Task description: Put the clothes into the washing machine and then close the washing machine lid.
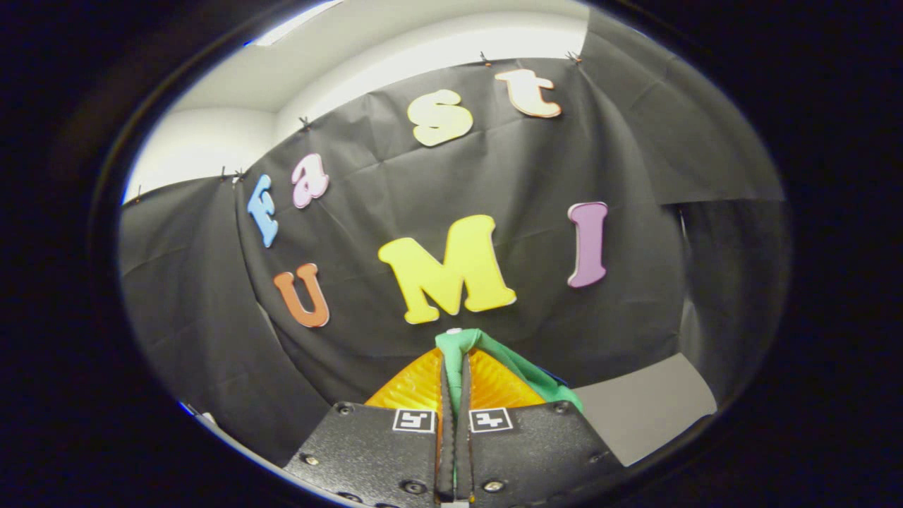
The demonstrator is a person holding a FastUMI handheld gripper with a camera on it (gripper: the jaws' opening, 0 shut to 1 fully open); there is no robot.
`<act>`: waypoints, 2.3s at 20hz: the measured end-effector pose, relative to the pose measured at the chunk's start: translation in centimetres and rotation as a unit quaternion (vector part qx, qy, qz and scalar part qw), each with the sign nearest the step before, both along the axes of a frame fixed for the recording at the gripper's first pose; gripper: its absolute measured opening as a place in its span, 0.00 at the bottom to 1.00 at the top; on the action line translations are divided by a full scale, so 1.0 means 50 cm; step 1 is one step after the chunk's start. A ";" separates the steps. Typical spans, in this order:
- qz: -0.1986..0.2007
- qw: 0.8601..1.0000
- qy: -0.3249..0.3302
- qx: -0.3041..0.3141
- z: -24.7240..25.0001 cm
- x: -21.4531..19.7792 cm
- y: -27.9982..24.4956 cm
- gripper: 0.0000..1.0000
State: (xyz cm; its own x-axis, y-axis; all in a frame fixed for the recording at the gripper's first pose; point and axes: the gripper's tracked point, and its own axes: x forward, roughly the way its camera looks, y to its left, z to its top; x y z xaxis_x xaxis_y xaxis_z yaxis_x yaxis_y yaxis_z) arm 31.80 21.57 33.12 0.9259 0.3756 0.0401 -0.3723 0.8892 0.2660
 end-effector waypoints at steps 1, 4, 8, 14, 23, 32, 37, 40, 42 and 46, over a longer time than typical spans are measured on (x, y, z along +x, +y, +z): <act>0.006 1.000 0.000 -0.001 0.003 -0.002 0.026 0.05; 0.031 0.999 0.011 0.005 -0.015 -0.001 0.108 0.05; 0.055 0.998 0.042 -0.001 -0.093 0.020 0.204 0.05; 0.074 0.991 0.105 -0.029 -0.261 0.084 0.328 0.05; 0.059 0.979 0.189 -0.046 -0.499 0.202 0.432 0.05; 0.009 0.962 0.261 -0.080 -0.776 0.303 0.459 0.05; -0.008 0.936 0.335 -0.110 -0.932 0.292 0.458 0.05; -0.010 0.915 0.385 -0.117 -1.007 0.269 0.461 0.05; -0.008 0.904 0.411 -0.121 -1.029 0.252 0.457 0.06; -0.004 0.898 0.421 -0.127 -1.032 0.246 0.461 0.07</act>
State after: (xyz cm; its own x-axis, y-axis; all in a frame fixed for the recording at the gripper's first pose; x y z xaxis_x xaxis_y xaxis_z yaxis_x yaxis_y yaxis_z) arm 44.08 44.61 -18.50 0.5903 0.2672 -0.7617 -0.1275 0.9626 0.2389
